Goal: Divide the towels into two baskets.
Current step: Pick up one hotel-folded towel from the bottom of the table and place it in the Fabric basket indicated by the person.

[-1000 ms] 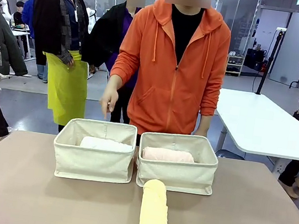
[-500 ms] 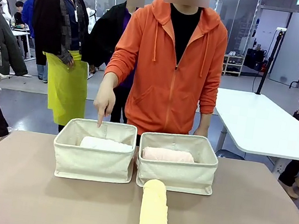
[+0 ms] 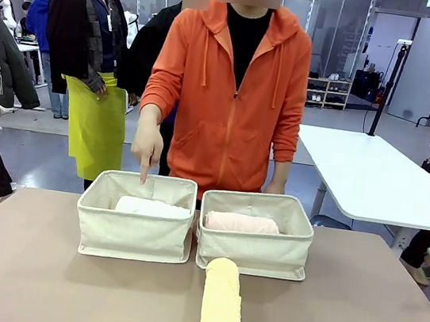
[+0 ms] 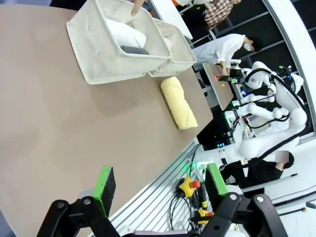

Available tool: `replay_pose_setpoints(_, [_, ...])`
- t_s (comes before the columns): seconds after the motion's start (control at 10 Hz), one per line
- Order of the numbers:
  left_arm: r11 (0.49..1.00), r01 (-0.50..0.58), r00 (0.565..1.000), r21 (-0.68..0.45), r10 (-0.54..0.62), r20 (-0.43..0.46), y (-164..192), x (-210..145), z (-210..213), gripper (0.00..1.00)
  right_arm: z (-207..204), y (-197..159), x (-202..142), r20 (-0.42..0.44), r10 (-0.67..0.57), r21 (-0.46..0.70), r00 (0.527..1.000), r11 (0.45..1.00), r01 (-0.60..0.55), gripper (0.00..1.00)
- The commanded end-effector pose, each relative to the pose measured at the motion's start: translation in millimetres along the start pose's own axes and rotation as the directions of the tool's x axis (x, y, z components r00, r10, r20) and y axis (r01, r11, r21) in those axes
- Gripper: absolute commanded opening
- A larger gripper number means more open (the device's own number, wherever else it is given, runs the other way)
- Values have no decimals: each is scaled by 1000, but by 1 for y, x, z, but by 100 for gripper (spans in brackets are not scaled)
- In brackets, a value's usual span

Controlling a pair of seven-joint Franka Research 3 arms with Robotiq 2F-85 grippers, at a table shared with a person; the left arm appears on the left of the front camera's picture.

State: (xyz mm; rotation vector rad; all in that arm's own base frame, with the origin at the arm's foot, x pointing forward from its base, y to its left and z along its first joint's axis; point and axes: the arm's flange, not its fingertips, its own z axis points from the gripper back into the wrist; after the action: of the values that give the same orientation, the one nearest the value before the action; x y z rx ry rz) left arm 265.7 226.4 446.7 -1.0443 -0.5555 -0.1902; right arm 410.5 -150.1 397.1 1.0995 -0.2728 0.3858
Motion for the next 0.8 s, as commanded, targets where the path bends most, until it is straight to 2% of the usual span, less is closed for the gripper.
replay_pose_setpoints(0.0, [1000, -10, 1000, -14, 10, 11, -6, -1, 2, 93, -52, 19, -3, -71, -48, -46, 996, 998, 45, 100])
replay_pose_setpoints(0.1, [1000, -10, 1000, -14, 10, 11, -6, -1, 2, 93, -96, 36, 3, -101, -27, -75, 995, 997, 20, 100])
replay_pose_setpoints(0.2, [1000, -10, 1000, -14, 10, 11, -6, -1, 2, 93, -119, 44, 6, -124, -30, -78, 992, 997, 21, 100])
replay_pose_setpoints(0.4, [1000, -10, 1000, -14, 10, 11, -6, -1, 2, 93, -182, 63, 14, -124, -34, -131, 992, 991, 18, 100])
replay_pose_setpoints(0.5, [1000, -10, 1000, -14, 10, 11, -6, -1, 2, 93, -204, 71, 16, -119, -51, -122, 992, 992, 37, 100])
replay_pose_setpoints(0.7, [1000, -10, 1000, -14, 10, 11, -6, -1, 2, 93, -243, 86, 16, -53, -73, -175, 996, 983, 63, 100])
